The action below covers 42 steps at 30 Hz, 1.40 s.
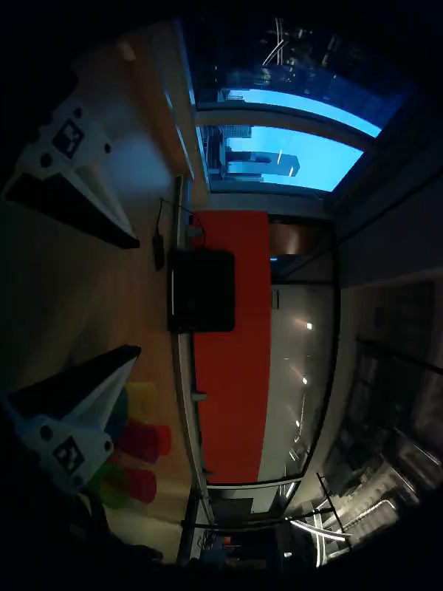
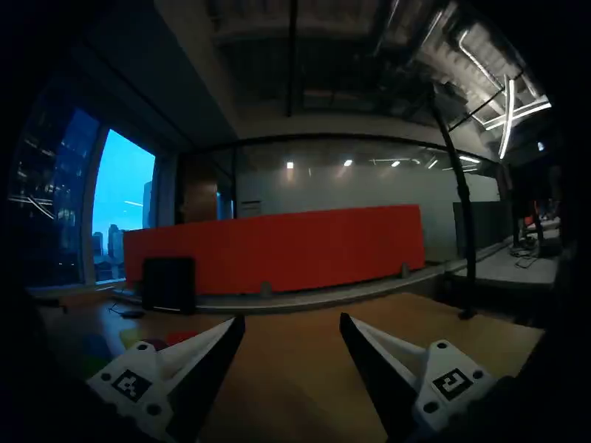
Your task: Pour water
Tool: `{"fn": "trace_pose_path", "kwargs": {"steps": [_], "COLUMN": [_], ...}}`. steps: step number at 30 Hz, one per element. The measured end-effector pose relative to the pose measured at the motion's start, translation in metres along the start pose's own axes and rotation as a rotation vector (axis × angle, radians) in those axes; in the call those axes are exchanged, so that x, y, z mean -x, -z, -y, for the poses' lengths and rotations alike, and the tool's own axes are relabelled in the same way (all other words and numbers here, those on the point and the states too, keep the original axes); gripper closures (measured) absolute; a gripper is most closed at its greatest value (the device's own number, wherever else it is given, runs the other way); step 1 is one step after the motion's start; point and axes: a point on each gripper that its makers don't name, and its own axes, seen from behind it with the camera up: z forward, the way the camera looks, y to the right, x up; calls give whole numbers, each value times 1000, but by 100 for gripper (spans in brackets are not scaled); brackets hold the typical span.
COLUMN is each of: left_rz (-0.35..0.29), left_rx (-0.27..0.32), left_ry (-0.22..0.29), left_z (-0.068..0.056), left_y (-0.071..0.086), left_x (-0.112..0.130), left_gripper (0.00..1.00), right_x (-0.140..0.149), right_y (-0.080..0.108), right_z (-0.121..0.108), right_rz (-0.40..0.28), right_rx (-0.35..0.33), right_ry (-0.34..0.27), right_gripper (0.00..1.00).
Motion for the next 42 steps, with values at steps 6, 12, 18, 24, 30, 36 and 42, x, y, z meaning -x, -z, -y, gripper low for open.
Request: {"fn": "trace_pose_path", "kwargs": {"steps": [6,12,18,24,30,36,42], "left_rz": [0,0,0,0,0,0,0], "left_rx": [0,0,0,0,0,0,0], "left_ry": [0,0,0,0,0,0,0], "left_z": [0,0,0,0,0,0,0], "left_y": [0,0,0,0,0,0,0], "left_x": [0,0,0,0,0,0,0], "left_gripper": [3,3,3,3,3,3,3], "right_x": [9,23,32,41,54,54,53], "right_y": [0,-3,-5,-7,-9,-9,-9], "right_z": [-4,-3,-2,-3,-8,-5,-4], "right_rz": [-3,16,29,49,88,100,100], "right_rx": [-1,-4,-3,6,23,16,15], "right_ry": [25,61,75,74,91,95,95], "right_gripper": [1,1,1,1,1,1,1]}}
